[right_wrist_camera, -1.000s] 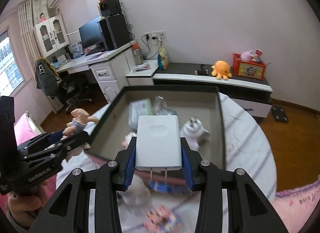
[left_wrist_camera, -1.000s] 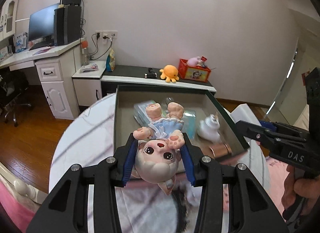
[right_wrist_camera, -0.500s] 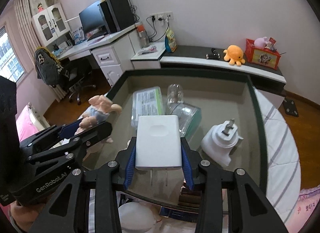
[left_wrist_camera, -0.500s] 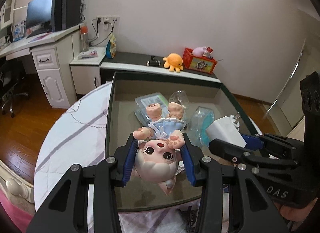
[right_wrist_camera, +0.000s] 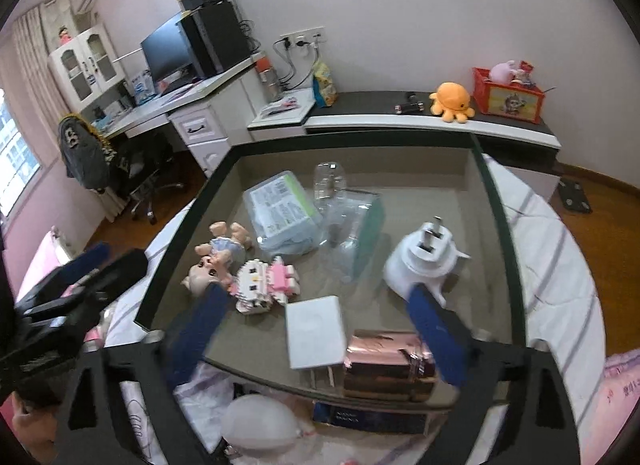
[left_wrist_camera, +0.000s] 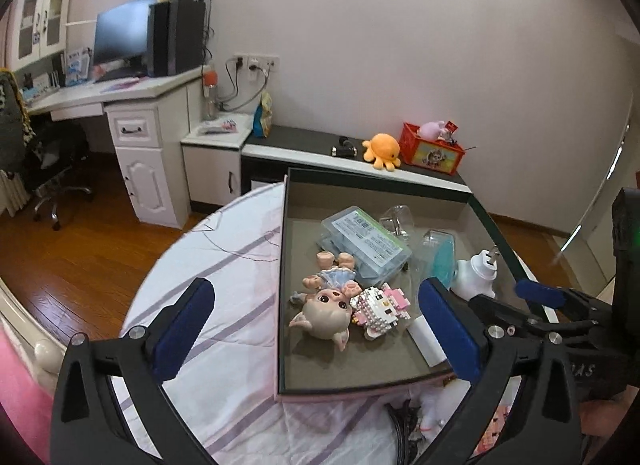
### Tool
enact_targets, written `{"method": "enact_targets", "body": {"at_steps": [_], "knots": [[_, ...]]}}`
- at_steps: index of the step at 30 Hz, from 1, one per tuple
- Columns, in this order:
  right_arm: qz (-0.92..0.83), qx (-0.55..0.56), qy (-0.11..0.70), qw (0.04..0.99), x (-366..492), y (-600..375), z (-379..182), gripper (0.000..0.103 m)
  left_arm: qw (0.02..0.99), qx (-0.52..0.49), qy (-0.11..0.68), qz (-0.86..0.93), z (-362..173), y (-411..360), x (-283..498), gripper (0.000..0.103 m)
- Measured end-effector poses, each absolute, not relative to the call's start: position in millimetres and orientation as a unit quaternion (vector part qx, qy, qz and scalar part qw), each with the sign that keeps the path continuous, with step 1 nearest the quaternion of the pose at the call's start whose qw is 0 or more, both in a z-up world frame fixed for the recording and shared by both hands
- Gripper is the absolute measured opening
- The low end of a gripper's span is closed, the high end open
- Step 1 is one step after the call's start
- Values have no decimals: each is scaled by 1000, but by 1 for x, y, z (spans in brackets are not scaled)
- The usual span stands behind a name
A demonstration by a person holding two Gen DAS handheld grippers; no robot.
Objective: Organize rigid objects
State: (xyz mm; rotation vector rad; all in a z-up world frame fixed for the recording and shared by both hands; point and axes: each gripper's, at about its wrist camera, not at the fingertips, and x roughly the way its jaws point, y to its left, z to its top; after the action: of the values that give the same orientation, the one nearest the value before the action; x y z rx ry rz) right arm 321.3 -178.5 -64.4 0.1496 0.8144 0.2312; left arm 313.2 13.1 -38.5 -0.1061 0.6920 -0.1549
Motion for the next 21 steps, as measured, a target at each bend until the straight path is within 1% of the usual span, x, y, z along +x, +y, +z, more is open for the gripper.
{"method": "enact_targets", "body": {"at_steps": [4, 21], "knots": [[99, 92, 380, 915, 305, -187, -57, 103, 941, -26, 333, -53, -29, 9, 296, 103], [40, 95, 314, 944, 210, -221, -17, 103, 954, -4, 297, -51, 4, -6, 206, 103]]}}
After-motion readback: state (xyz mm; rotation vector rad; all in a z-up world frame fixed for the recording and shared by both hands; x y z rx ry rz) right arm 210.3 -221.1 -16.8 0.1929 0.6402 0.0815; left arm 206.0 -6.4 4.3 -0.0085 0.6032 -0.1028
